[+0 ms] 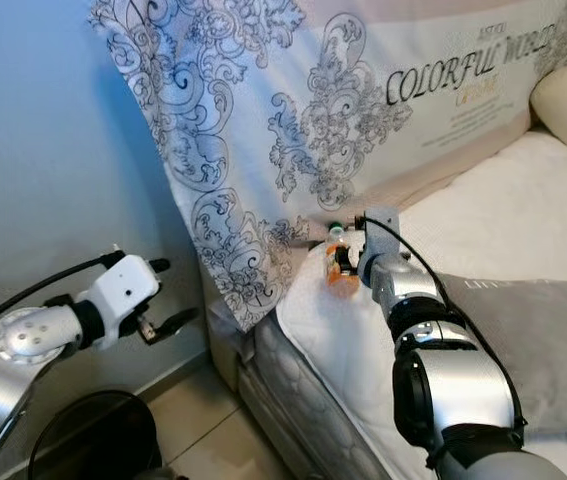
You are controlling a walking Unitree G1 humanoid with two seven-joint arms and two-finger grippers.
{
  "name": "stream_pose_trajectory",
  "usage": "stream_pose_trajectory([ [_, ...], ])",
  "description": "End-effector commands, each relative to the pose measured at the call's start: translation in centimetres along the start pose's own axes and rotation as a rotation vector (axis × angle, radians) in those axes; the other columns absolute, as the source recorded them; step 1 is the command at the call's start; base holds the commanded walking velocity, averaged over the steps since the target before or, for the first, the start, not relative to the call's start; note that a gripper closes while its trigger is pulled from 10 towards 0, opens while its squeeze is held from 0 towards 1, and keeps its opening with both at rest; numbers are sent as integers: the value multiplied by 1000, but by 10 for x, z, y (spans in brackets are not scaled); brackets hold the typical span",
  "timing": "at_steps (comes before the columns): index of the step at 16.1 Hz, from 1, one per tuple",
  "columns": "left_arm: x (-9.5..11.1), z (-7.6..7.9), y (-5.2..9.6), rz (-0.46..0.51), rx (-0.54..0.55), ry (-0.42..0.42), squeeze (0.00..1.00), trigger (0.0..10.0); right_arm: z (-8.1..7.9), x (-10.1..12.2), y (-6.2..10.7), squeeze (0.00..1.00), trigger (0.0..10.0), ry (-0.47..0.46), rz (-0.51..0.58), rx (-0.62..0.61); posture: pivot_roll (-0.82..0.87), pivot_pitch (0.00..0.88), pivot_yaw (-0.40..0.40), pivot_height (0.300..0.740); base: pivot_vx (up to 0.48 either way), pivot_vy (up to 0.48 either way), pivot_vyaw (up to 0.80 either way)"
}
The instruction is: Clean up the room
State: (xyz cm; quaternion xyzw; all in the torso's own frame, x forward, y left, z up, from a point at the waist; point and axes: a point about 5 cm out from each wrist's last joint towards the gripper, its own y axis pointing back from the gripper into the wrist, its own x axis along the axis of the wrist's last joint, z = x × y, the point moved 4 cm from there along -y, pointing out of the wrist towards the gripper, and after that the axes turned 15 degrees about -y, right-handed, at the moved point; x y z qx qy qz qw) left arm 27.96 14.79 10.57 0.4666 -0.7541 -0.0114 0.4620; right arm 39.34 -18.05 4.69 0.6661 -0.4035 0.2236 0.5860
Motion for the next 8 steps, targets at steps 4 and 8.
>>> stream_pose_trajectory([
  [4,7,12,17,-1,-15,18,0,10000,3,-9,-1,0,10000,-25,3,-24,200,0,-88,740,0,0,0],
  [8,13,17,33,-17,4,41,0,10000,1,-11,-2,0,10000,-9,36,-22,234,18,-87,740,0,0,0],
])
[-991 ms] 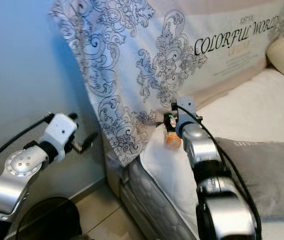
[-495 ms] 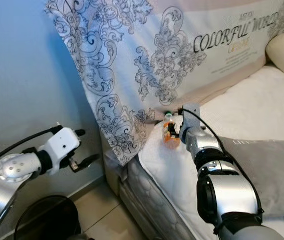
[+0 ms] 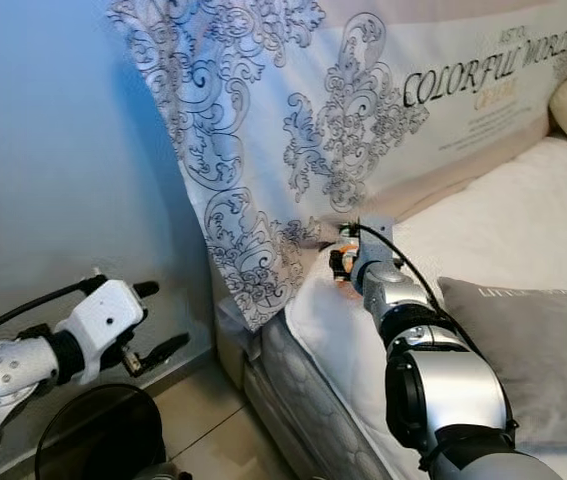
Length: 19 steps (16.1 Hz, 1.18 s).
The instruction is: Clean up the room
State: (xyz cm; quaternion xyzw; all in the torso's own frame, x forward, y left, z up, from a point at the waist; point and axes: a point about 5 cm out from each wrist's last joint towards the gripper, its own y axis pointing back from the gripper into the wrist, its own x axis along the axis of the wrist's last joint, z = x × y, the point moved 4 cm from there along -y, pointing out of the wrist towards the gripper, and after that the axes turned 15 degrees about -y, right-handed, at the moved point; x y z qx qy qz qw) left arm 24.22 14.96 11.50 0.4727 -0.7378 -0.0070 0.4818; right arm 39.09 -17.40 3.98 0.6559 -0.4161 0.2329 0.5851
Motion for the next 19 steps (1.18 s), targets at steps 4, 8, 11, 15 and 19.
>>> stream_pose_trajectory([
  [4,6,9,16,-16,-4,18,0,10000,20,-22,1,0,10000,8,-35,-84,262,66,-85,740,0,0,0],
  [8,7,13,20,-26,-14,27,0,10000,26,-33,2,0,10000,6,-54,-98,261,95,-69,740,0,0,0],
  [11,6,13,23,-40,-21,26,0,10000,26,-37,2,0,10000,-26,-57,-79,266,104,-63,740,0,0,0],
  [15,5,12,24,-49,-26,23,0,10000,28,-35,2,0,0,-62,-52,-73,268,101,-63,740,0,0,0],
  [19,5,12,24,-49,-36,21,0,10000,24,-34,2,0,0,-65,-48,-52,273,97,-63,740,0,0,0],
])
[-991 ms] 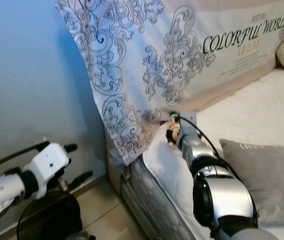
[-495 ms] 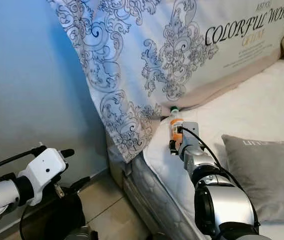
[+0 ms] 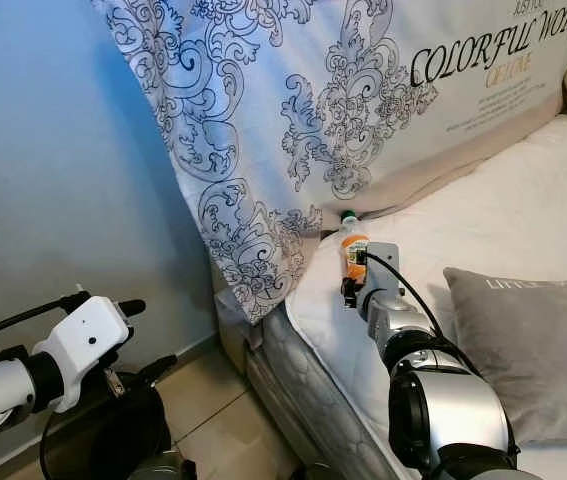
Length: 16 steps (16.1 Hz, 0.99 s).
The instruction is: Clean up the room
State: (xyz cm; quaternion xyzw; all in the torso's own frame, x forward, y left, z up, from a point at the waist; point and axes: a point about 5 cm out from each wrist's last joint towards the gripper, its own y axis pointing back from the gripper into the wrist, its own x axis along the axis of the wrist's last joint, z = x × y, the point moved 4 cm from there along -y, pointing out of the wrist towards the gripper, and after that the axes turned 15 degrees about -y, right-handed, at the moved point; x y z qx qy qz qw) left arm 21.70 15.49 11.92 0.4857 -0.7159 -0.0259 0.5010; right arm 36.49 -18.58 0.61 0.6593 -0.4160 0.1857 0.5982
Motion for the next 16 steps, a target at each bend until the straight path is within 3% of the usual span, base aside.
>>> stream_pose_trajectory([
  [1,4,-1,2,8,-2,-11,0,10000,1,4,0,0,0,-14,15,3,274,95,-63,740,0,0,0],
  [5,0,-1,-1,2,-1,-11,0,10000,1,1,0,0,0,-21,13,0,270,58,-71,740,0,0,0],
  [7,1,-1,-3,4,10,-6,0,10000,-3,8,0,0,0,-68,40,22,255,0,-80,740,0,0,0],
  [12,-5,-3,-18,12,37,12,0,10000,-7,10,1,0,0,-63,65,77,176,0,-56,740,0,0,0],
  [13,-4,-6,-21,19,40,7,0,10000,-10,8,1,0,6078,-47,63,86,167,0,-49,740,0,0,0],
  [14,-3,-8,-24,25,41,1,0,10000,-12,6,1,0,10000,-32,62,95,164,0,-47,740,0,0,0],
  [15,-3,-10,-26,29,40,-10,0,10000,-19,4,1,0,10000,-17,57,128,159,0,-44,740,0,0,0],
  [16,-4,-12,-29,32,42,-17,0,10000,-23,2,2,1000,10000,-13,57,149,155,0,-43,740,0,0,0],
])
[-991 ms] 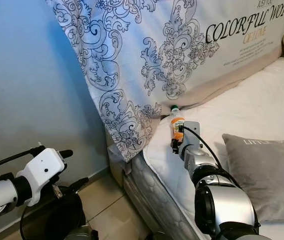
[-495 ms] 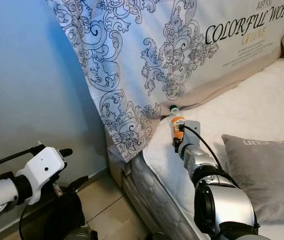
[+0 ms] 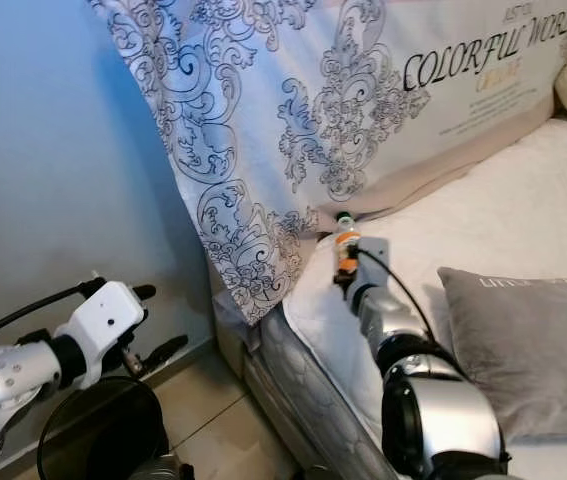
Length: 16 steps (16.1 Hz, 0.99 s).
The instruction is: Clean up the room
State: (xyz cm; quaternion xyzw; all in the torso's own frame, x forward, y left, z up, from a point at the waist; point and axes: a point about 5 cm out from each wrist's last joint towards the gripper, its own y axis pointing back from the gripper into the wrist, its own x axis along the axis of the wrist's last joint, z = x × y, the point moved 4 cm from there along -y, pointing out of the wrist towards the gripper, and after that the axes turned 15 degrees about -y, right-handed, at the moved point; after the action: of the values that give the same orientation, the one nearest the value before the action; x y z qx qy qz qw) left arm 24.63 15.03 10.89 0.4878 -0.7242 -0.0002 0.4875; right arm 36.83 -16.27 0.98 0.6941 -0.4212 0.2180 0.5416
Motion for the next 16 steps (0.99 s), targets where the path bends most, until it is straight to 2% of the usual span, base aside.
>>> stream_pose_trajectory([
  [1,1,0,-2,4,-7,-20,0,10000,-4,6,0,1000,10000,5,29,24,155,0,-46,740,0,0,0],
  [5,0,-3,-5,9,8,-28,0,10000,-11,15,2,1000,10000,3,78,56,157,0,-67,740,0,0,0],
  [9,-1,4,-9,9,8,-22,0,10000,-18,41,7,1000,10000,74,191,72,146,0,-77,740,0,0,0],
  [11,3,7,-12,19,5,-16,0,10000,-28,55,10,1000,10000,75,219,86,148,0,-87,740,0,0,0],
  [14,3,7,-11,20,9,-15,0,10000,-35,57,13,1000,10000,77,230,98,148,0,-89,740,0,0,0],
  [16,3,7,-11,20,9,-15,0,10000,-33,57,12,1000,10000,64,229,70,146,0,-85,740,0,0,0],
])
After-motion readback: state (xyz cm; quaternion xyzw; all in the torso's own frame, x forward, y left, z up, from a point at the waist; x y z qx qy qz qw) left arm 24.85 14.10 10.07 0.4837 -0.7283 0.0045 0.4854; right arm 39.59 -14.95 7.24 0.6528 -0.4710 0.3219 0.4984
